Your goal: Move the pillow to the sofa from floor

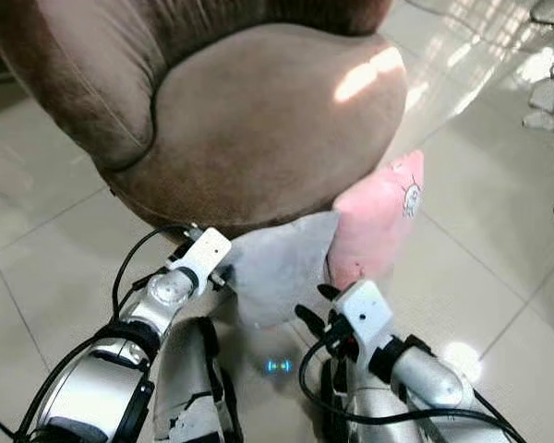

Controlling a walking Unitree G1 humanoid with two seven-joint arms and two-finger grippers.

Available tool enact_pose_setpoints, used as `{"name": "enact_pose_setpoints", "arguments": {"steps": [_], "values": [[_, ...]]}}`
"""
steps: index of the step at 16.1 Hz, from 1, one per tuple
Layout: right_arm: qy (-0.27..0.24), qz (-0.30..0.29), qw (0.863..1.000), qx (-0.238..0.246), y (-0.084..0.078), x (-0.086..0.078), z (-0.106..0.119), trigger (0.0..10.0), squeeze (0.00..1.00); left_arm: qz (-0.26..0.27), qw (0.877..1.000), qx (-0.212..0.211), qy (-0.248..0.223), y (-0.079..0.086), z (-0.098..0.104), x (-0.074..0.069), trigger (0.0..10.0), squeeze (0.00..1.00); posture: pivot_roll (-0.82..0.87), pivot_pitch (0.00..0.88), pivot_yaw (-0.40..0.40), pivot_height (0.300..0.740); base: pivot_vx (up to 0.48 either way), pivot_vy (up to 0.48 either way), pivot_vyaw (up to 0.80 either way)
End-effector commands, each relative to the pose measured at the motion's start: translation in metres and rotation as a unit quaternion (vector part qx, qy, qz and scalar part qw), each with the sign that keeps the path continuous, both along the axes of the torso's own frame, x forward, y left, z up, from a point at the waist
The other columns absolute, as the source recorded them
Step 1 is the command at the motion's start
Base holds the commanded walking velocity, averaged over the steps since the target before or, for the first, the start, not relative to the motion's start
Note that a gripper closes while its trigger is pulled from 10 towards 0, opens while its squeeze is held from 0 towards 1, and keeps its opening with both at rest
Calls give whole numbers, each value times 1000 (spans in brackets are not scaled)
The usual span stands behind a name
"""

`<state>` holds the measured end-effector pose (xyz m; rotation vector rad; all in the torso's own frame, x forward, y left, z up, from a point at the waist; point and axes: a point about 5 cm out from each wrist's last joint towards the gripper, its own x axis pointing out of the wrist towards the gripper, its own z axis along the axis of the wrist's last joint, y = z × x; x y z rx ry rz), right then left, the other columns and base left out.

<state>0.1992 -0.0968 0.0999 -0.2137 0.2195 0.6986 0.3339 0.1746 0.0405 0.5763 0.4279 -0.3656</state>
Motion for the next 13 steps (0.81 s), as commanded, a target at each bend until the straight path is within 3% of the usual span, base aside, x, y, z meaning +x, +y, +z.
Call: {"name": "enact_pose_setpoints", "arguments": {"steps": [1, 3, 7, 10, 11, 12, 13], "values": [[10, 1, 1000, 2, 2, -7, 0, 10000, 0, 18, 999, -1, 29, 4, -14, -10, 10000, 0, -264, 387, 8, 585, 0, 0, 0], [13, 0, 1000, 1, 4, -9, -1, 10000, 0, 20, 998, -35, 51, -1, -18, -13, 10000, 0, -259, 392, 10, 585, 0, 0, 0], [12, 5, 1000, -3, 9, -12, 1, 10000, 0, 33, 996, -48, 64, -2, -21, -15, 10000, 0, -264, 392, 8, 585, 0, 0, 0], [3, 9, 1000, -23, 5, -12, -1, 10000, 0, 20, 997, -31, 62, -2, -20, -14, 10000, 0, -259, 397, 8, 585, 0, 0, 0], [-38, -71, 993, -91, -13, 2, -5, 10000, 0, 15, 998, -17, 51, -1, -18, -13, 10000, 0, -247, 393, 7, 585, 0, 0, 0], [-80, -203, 969, -112, -42, 21, -1, 10000, 0, 14, 999, -12, 43, 0, -16, -11, 10000, 0, -238, 387, 8, 585, 0, 0, 0], [-124, -330, 933, -76, -73, 34, 17, 10000, 0, 12, 999, -9, 41, 1, -14, -10, 10000, 0, -235, 380, 8, 585, 0, 0, 0]]}}
